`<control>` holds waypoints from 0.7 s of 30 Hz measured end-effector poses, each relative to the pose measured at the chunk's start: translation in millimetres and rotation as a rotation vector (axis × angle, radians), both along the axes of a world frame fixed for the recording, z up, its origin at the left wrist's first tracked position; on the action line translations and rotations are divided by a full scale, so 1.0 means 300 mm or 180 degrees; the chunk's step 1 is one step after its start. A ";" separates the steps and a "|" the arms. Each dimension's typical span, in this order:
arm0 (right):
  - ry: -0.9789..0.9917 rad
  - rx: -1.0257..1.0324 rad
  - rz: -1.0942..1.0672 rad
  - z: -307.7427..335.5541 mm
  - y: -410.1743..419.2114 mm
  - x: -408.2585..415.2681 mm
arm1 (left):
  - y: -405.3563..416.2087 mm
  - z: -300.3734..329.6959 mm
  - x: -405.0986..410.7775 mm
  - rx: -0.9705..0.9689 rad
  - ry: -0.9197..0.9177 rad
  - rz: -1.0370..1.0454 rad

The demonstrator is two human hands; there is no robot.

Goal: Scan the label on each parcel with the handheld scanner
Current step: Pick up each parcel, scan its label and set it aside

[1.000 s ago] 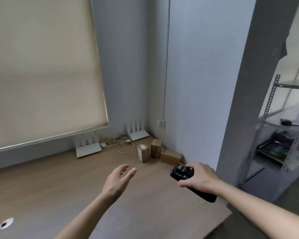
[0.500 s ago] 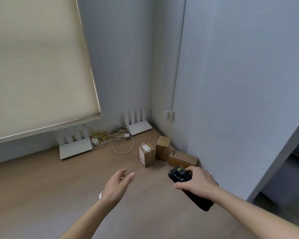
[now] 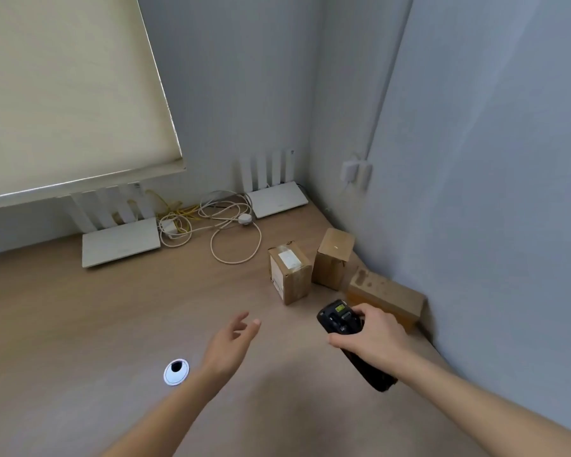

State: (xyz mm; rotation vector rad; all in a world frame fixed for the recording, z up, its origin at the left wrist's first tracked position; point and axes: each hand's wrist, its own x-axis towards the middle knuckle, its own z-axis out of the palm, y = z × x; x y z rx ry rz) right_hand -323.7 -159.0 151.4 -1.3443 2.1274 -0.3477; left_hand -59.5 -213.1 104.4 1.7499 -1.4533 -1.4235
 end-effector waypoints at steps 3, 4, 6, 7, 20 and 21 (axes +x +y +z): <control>0.0095 -0.0120 -0.0068 -0.053 -0.134 -0.029 | -0.100 -0.052 -0.062 0.0097 0.0054 0.0103; 0.0110 -0.0125 -0.0022 -0.067 -0.185 -0.040 | -0.138 -0.066 -0.085 0.0116 0.0091 0.0132; 0.0126 -0.0122 0.0149 -0.090 -0.291 -0.064 | -0.216 -0.087 -0.131 0.0148 0.0175 0.0219; 0.0123 -0.0124 0.0225 -0.100 -0.343 -0.076 | -0.253 -0.095 -0.155 0.0166 0.0208 0.0270; -0.1031 0.0191 0.0527 -0.261 -0.724 -0.084 | -0.514 -0.203 -0.324 0.0617 0.0600 0.0604; -0.1102 0.0200 0.0503 -0.276 -0.727 -0.083 | -0.514 -0.205 -0.330 0.0663 0.0668 0.0617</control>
